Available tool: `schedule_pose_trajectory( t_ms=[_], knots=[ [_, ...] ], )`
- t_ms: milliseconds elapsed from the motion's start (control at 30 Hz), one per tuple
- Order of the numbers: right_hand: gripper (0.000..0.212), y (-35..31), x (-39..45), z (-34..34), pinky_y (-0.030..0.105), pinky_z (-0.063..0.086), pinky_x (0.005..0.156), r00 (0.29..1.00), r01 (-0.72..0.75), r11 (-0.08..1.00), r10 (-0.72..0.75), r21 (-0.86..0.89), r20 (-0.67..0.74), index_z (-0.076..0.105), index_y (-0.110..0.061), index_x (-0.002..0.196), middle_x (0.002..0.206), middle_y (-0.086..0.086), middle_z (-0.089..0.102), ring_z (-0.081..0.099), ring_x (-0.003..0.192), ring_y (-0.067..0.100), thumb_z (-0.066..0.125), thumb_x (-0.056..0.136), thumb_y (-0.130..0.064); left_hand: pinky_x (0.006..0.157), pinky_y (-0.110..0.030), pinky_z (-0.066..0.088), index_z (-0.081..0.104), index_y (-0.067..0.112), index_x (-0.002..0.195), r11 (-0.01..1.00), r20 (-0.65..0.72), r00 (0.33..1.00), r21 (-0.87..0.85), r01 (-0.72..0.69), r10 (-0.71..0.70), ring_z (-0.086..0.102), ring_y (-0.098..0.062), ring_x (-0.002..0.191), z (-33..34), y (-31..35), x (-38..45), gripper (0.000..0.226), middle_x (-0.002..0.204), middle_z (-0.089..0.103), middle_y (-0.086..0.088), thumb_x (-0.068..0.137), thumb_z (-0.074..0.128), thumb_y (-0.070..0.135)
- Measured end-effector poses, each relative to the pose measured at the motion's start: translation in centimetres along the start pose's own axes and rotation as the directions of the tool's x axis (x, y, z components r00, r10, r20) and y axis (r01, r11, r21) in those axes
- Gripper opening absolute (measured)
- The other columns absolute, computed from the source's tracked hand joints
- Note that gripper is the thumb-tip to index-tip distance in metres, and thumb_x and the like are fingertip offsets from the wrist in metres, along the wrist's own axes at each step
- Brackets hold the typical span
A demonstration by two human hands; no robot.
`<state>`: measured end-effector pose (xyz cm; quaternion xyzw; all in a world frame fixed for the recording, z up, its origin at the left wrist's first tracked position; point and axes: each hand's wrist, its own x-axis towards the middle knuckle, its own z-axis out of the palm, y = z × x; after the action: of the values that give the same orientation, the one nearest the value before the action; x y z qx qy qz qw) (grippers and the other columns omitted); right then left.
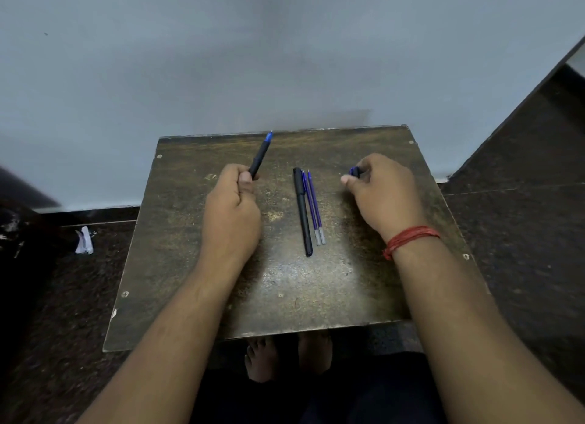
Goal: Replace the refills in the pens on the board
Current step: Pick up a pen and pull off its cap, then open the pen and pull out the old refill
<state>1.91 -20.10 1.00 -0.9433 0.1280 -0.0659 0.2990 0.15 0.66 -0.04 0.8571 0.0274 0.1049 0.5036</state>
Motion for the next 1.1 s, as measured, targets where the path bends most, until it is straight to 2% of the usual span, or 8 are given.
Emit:
schedule_pose_trajectory(
  t_ms=[100,333,467,533,733,867,967,1100],
  knots=[
    [0.028,0.0,-0.3,0.6,0.040,0.052,0.083,0.999,-0.035,0.998,0.036,-0.051,0.035,0.054,-0.017,0.097,0.097,0.004,0.062,0.058,0.095,0.025,0.072,0.089,-0.037,0.055,-0.031,0.034,0.055,0.019,0.099,1.000,0.008,1.000,0.007,-0.008,0.008,0.039,-0.009,0.057,0.3,0.1,-0.1,0.023,0.067,0.047,0.005,0.106,0.034,0.028],
    [0.037,-0.6,-0.5,0.0,0.037,0.050,0.077,0.997,-0.046,0.990,0.054,-0.133,0.055,0.054,-0.013,0.105,0.098,0.007,0.060,0.057,0.090,0.027,0.064,0.092,-0.045,0.055,-0.032,0.035,0.056,0.017,0.100,0.999,0.068,0.997,0.028,-0.031,0.029,0.042,-0.012,0.059,0.6,0.1,-0.2,0.023,0.067,0.049,0.002,0.105,0.036,0.026],
    [0.023,-1.7,-0.8,-1.2,0.021,0.038,0.060,0.991,0.028,0.997,-0.018,0.073,-0.129,0.058,-0.018,0.099,0.083,-0.007,0.058,0.055,0.076,0.010,0.057,0.098,-0.041,0.053,-0.031,0.035,0.057,0.017,0.101,0.998,0.104,0.993,0.040,-0.057,0.053,0.042,-0.011,0.057,0.6,0.4,-0.3,0.023,0.067,0.050,0.002,0.105,0.037,0.026],
    [0.018,-2.4,-1.3,-1.1,0.016,0.033,0.056,0.994,0.061,0.990,-0.049,0.130,-0.096,0.060,-0.019,0.094,0.079,-0.012,0.056,0.050,0.071,-0.002,0.058,0.098,-0.037,0.054,-0.032,0.037,0.057,0.017,0.102,0.997,0.115,0.991,0.045,-0.068,0.063,0.044,-0.011,0.058,0.6,0.6,-0.4,0.023,0.068,0.052,0.002,0.105,0.037,0.026],
    [0.022,-3.8,-2.3,1.2,0.015,0.043,0.059,0.991,0.118,0.967,-0.128,0.224,0.028,0.064,-0.021,0.086,0.076,-0.006,0.063,0.056,0.068,0.003,0.059,0.096,-0.040,0.055,-0.035,0.040,0.057,0.018,0.100,0.995,0.112,0.990,0.042,-0.088,0.083,0.047,-0.014,0.060,0.8,0.6,-0.5,0.021,0.069,0.054,0.001,0.104,0.038,0.027],
    [0.028,-4.4,-2.5,1.9,0.038,0.051,0.060,0.997,-0.035,0.751,-0.016,0.659,0.072,0.066,-0.018,0.085,0.082,0.017,0.069,0.062,0.066,0.021,0.062,0.094,-0.045,0.059,-0.038,0.043,0.055,0.019,0.095,0.986,0.171,0.974,0.047,-0.158,0.148,0.052,-0.016,0.063,1.2,0.9,-0.7,0.018,0.068,0.056,0.001,0.103,0.041,0.025],
    [0.019,-4.5,-2.6,2.1,0.026,0.045,0.052,0.992,-0.123,0.570,0.040,0.813,0.121,0.065,-0.012,0.084,0.074,0.013,0.062,0.058,0.061,0.010,0.068,0.093,-0.028,0.056,-0.034,0.040,0.052,0.025,0.091,0.981,0.200,0.964,0.052,-0.189,0.176,0.050,-0.011,0.061,1.3,1.0,-0.9,0.015,0.067,0.055,0.005,0.103,0.042,0.026],
    [0.018,-4.1,-2.6,1.9,0.025,0.044,0.050,0.989,-0.133,0.544,0.016,0.829,0.148,0.064,-0.017,0.078,0.067,0.002,0.061,0.057,0.060,0.010,0.071,0.091,-0.026,0.053,-0.028,0.031,0.051,0.030,0.091,0.970,0.221,0.951,0.062,-0.236,0.217,0.047,-0.004,0.058,1.3,1.0,-0.9,0.014,0.064,0.052,0.010,0.102,0.044,0.026]
  ],
)
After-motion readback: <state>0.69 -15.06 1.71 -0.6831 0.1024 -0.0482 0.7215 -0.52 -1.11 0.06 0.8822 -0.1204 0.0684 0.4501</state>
